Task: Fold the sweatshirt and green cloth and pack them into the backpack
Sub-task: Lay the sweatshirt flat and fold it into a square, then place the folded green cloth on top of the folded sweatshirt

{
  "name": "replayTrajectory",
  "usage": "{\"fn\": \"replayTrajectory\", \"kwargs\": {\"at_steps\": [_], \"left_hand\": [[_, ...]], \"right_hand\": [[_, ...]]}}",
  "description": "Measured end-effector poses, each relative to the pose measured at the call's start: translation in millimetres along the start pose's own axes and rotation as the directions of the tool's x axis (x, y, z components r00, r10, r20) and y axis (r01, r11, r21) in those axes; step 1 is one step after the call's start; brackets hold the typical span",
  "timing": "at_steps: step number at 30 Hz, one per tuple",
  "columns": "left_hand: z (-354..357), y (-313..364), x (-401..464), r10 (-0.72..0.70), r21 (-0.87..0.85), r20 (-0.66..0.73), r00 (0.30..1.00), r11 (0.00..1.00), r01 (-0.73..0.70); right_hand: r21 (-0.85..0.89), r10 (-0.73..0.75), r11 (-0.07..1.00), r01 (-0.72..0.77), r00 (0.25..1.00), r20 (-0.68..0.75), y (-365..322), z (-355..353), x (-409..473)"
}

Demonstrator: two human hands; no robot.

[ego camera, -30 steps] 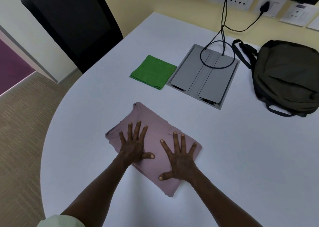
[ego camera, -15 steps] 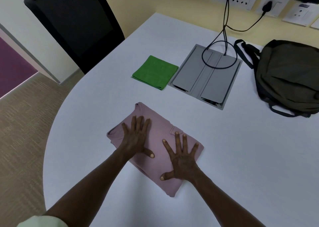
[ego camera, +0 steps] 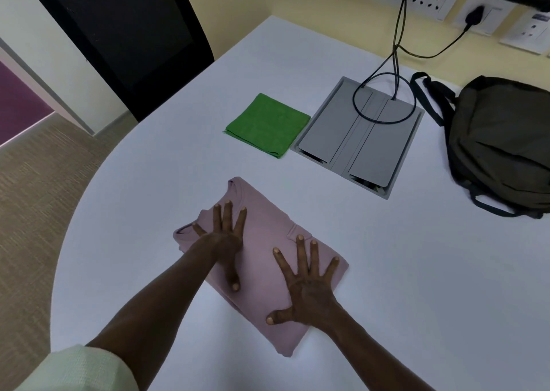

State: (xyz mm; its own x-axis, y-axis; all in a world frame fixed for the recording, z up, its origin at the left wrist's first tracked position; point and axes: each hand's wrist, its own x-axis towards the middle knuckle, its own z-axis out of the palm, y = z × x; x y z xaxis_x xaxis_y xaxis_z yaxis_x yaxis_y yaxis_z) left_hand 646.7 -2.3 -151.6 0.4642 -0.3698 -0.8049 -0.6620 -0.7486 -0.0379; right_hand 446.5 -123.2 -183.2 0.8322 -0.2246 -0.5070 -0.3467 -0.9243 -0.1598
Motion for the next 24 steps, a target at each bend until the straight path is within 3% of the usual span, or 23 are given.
{"fn": "replayTrajectory", "kwargs": {"at_steps": [7, 10, 14, 19, 24], "left_hand": [[3.6, -2.4, -0.4, 0.026, -0.041, -0.014, 1.000, 0.999, -0.026], [3.9, -2.4, -1.4, 0.028, -0.058, -0.017, 0.999, 0.998, -0.029], [4.4, -2.4, -2.3, 0.049, -0.079, -0.027, 0.998, 0.996, -0.051], [5.2, -2.3, -0.8, 0.046, -0.065, -0.027, 0.999, 0.997, -0.047], [8.1, -3.3, 6.0, 0.038, -0.085, -0.032, 0.999, 0.996, -0.041]], "right_hand": [[0.153, -0.088, 0.986, 0.062, 0.982, 0.168, 8.1, -69.0, 4.5], [0.329, -0.041, 0.941, 0.078, 0.992, -0.116, 15.3, -103.2, 32.1], [0.345, 0.049, 0.928, 0.138, 0.875, -0.482, 24.5, -127.6, 104.4], [0.187, 0.017, 0.974, 0.130, 0.777, -0.629, 48.2, -127.4, 197.9], [-0.003, -0.110, 0.991, 0.135, 0.792, -0.601, 61.0, -135.8, 244.1]]}}
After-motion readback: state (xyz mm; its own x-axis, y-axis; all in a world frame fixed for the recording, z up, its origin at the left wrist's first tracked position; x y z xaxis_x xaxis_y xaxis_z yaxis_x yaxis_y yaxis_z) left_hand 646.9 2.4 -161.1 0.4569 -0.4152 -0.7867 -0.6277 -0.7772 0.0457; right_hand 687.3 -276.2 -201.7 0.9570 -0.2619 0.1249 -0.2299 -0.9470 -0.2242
